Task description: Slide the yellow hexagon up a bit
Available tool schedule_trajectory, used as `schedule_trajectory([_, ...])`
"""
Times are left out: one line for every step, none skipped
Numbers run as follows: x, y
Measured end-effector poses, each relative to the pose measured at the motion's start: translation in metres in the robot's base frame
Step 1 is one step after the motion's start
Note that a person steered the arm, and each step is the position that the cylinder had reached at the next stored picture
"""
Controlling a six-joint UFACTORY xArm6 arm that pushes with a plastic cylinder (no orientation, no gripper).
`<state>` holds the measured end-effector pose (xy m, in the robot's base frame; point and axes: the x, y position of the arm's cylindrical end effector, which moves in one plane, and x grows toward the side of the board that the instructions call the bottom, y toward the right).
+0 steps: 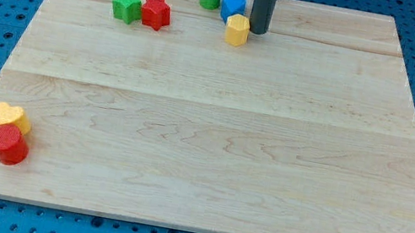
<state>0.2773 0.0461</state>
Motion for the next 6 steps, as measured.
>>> schedule_trajectory([0.002,-0.001])
schedule_trajectory([0.015,0.009])
schedule_trajectory([0.042,0.014])
schedule_trajectory([0.051,-0.019])
schedule_trajectory([0.051,-0.04])
schedule_trajectory([0.046,-0.04])
